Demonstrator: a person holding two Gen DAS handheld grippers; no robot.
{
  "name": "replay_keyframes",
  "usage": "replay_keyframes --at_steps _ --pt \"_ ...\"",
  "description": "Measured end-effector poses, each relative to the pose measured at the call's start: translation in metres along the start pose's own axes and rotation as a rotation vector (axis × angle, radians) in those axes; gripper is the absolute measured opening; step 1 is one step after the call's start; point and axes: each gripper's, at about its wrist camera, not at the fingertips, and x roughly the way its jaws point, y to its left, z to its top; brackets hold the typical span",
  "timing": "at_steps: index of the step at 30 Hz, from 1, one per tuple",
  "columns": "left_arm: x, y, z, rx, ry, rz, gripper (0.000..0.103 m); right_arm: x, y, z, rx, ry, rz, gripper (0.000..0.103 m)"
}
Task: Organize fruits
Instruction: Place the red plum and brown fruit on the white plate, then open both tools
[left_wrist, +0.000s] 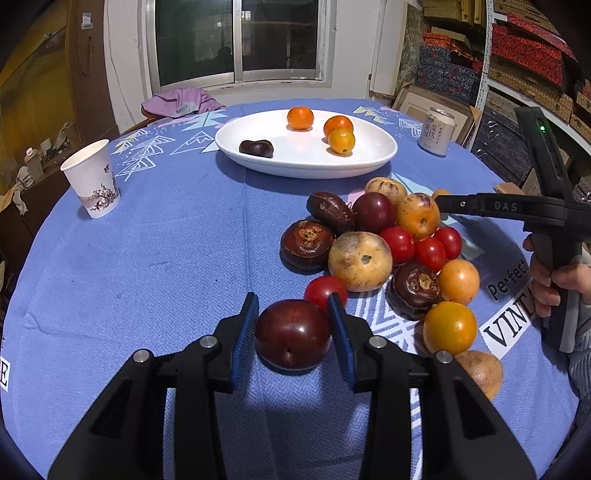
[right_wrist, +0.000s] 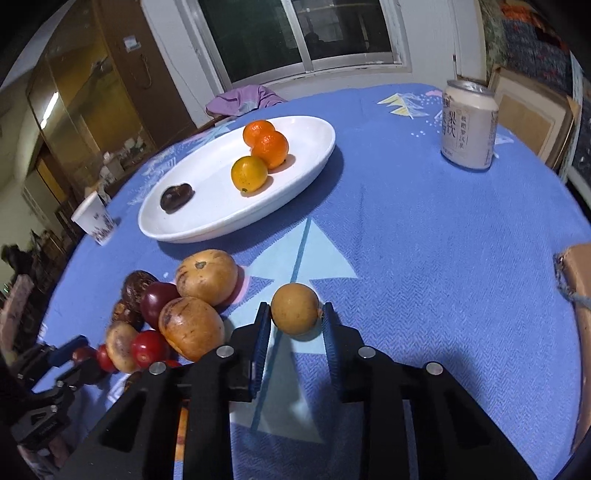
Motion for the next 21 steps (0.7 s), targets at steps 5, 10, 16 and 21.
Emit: replay_keyframes --at_steps 5,10,16,21 --pt "-0.01 0.004 0.002 -0.016 -0.036 0.004 0.038 -0.014 -0.012 -0.001 0.086 -0.014 0.093 0.029" --pt "-0.017 0.004 0.027 -0.004 -0.069 0.035 0.038 -0.046 -0.002 0.01 0.053 -0.126 0.078 0.029" --pt "0.002 0.004 0.11 -0.014 -0.09 0.045 0.038 -0.069 0.032 0.079 -0.02 -0.199 0.084 0.029" --pt "0.057 -0.004 0.151 -0.062 -0.054 0.0 0.038 -0.021 0.051 0.11 -0.033 -0.145 0.104 0.029"
